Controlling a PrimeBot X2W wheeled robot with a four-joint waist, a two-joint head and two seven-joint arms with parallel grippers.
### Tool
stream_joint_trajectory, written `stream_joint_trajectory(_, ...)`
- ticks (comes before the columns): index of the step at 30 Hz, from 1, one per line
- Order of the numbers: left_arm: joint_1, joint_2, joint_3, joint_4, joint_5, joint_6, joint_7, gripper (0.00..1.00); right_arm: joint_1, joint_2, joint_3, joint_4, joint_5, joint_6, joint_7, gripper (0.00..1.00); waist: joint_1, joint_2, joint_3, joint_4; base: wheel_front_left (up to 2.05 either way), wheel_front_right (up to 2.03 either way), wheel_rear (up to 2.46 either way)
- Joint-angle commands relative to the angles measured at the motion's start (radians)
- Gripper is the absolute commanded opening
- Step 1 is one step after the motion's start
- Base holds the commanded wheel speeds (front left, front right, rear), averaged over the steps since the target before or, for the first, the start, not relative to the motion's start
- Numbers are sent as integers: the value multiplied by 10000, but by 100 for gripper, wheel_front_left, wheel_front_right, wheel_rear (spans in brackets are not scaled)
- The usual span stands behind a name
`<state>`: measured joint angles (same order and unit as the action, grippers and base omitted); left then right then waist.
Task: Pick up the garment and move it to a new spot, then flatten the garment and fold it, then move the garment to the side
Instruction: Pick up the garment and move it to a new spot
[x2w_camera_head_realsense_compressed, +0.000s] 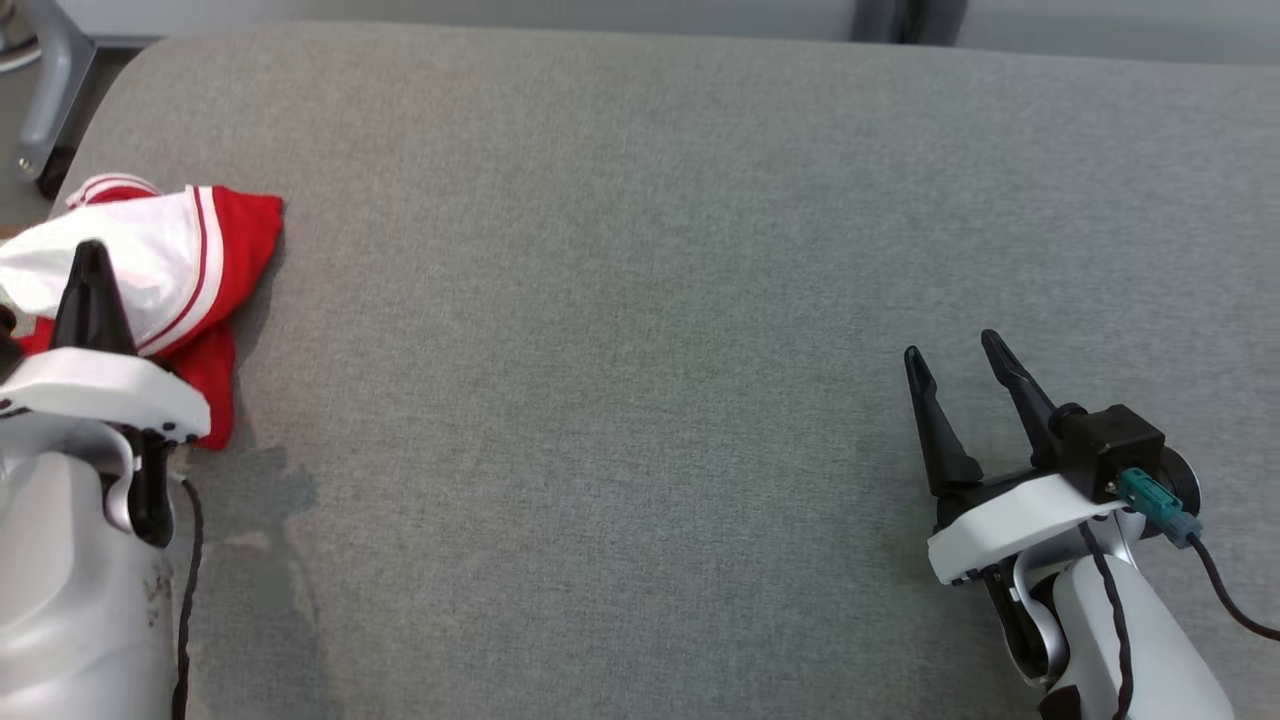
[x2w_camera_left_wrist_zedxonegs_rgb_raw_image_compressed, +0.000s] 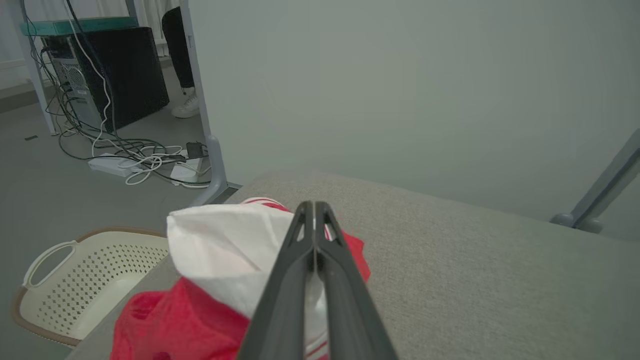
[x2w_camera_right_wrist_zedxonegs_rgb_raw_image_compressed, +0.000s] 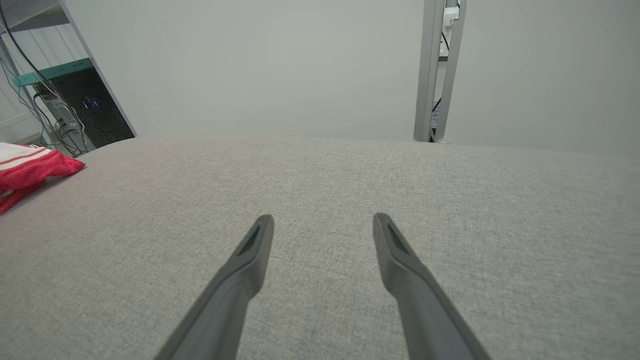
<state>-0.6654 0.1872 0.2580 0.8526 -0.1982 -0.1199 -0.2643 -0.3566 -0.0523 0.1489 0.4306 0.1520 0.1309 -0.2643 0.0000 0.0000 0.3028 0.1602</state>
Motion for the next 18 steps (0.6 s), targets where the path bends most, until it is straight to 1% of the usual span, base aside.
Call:
stream_joint_trajectory(1,-199,-33,-151,-240,129,-52,2,0,84,-18,-18,-6,77,-3,0,100,0,0,-320,-218,0,0,0)
stream_joint_trajectory(4,-244,-234,-747,-768,316,-116,2,0,220,-14,-33,-6,277,-3,0,100,0,0,-620,-443,0,0,0)
stream_joint_trajectory(6,-333,-503,-1297,-1060,334,-116,0,0,257,-15,0,-34,490,-3,0,100,0,0,-761,-640,0,0,0)
stream_joint_trajectory(9,-456,-900,-2262,-1491,25,-111,0,0,416,-21,-12,-67,614,-3,0,100,0,0,-866,-960,0,0,0)
stream_joint_trajectory(12,-461,-1190,-3494,-1803,-411,-104,0,0,444,-12,-26,-15,623,-3,0,100,0,0,-852,-1320,0,0,0)
stream_joint_trajectory(16,-646,-1331,-5290,-2145,-1043,-106,0,0,406,-16,-126,15,616,-3,0,100,0,0,-728,-1791,0,0,0)
stream_joint_trajectory(17,-646,-1331,-5290,-2145,-1043,-106,0,0,406,-16,-126,15,616,-3,0,100,0,0,-728,-1791,0,0,0)
stream_joint_trajectory(18,-699,-1344,-6382,-2463,-1728,-107,0,0,395,-6,-73,13,654,-3,0,100,0,0,-702,-2023,0,0,0)
